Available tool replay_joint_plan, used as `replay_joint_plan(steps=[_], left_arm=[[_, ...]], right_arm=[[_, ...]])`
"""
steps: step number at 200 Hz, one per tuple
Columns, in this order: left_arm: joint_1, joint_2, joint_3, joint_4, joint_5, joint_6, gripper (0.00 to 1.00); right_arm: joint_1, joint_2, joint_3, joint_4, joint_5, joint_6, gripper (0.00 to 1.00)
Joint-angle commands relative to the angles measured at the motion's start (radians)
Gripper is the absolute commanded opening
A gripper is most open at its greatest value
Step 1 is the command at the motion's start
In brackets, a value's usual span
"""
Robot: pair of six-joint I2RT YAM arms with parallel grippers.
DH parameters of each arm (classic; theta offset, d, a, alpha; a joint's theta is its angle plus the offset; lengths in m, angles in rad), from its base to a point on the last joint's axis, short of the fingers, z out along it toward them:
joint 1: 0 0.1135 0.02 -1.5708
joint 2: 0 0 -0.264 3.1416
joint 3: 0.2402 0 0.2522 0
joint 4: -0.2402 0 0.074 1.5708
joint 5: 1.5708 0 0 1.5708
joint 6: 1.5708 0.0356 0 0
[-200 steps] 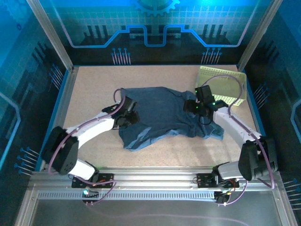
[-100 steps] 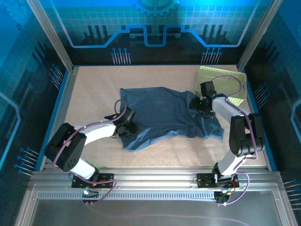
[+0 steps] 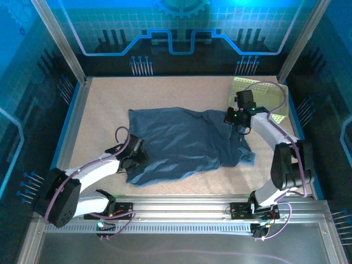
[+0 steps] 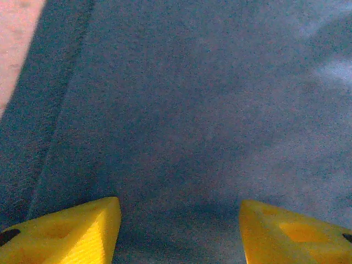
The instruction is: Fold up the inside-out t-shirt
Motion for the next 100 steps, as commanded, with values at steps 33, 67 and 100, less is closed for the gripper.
replay_joint_plan(steps=[33,67,100], left_arm=[[0.014,-0.078,-0.011,-0.091,-0.02,0.011,0.6],[0.013,-0.089,0.036,-0.119,-0.02,0.052,0.61],[0.013,-0.089,0.051,-0.119,-0.034,0.07,0.61]], right_arm=[[0.123,-0.121,-0.044,-0.072,0.022,-0.085,0.02],[0.198,-0.181,-0.062,-0.123,0.036,-0.085,0.02],[0.223,-0.317,-0.072,-0.141,-0.2,-0.028,0.02]])
